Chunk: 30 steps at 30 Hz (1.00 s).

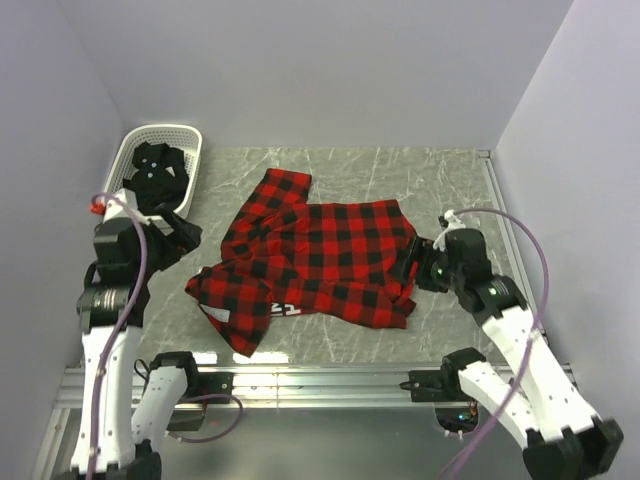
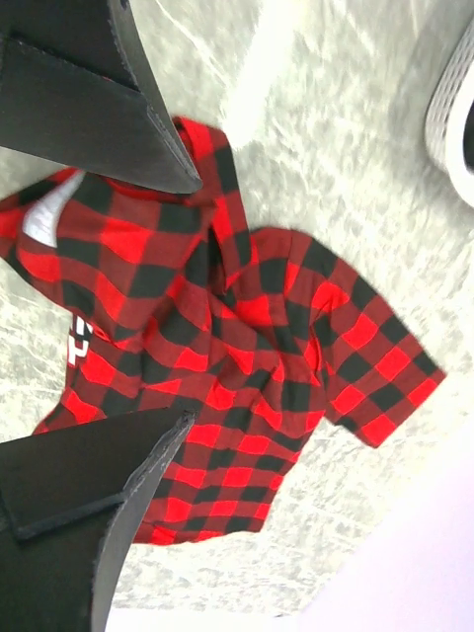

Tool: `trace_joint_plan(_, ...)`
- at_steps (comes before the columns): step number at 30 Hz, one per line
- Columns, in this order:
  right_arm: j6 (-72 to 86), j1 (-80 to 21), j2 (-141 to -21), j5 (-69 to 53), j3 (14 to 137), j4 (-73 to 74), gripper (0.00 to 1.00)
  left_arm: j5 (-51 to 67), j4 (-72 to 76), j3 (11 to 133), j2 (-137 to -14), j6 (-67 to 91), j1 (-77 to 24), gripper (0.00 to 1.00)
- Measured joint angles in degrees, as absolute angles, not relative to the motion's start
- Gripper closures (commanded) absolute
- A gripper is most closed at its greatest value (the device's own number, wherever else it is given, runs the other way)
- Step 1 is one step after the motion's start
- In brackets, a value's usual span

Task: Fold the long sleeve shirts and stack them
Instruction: Flatten the shirt out

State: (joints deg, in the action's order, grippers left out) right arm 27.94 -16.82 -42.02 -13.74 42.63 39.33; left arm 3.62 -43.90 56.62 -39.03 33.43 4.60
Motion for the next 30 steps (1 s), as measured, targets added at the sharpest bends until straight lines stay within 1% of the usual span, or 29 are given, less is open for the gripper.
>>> trace_joint_plan(2, 29.02, -16.1, -46.41, -9.8, 43.11, 37.6, 0.13, 5.5, -41.01, 55.66, -42.09, 33.63, 4.6, 0.05)
trace_joint_plan(4, 30.13, -14.94, -51.62, -6.33, 43.18, 35.42, 0.17, 8.19, -37.43, 53.74, -46.54, 33.87, 4.6, 0.06)
trace_joint_plan(8, 31.73, -11.22, -62.83, -0.47, 43.75, 31.86, 0.2, 12.23, -31.48, 51.72, -58.87, 34.76, 4.58, 0.06)
trace_joint_plan(13, 32.12, -7.9, -73.12, 4.6, 46.63, 27.94, 0.22, 13.26, -24.25, 52.45, -74.52, 35.44, 3.33, 0.09)
trace_joint_plan(16, 32.08, -6.83, -77.76, 6.15, 48.29, 25.58, 0.22, 13.15, -22.02, 56.23, -82.98, 35.59, 1.96, 0.12)
trace_joint_plan(21, 31.7, -6.31, -83.68, 6.48, 49.15, 23.16, 0.23, 11.57, -17.8, 65.84, -95.61, 33.74, -0.4, 0.11)
trace_joint_plan(28, 31.24, -6.11, -86.63, 5.34, 49.15, 21.98, 0.25, 10.04, -15.64, 78.72, -109.03, 27.64, -2.61, 0.11)
trace_joint_plan(30, 31.24, -6.11, -87.35, 4.8, 49.15, 21.58, 0.26, 9.02, -15.77, 81.95, -112.68, 25.61, -3.11, 0.14)
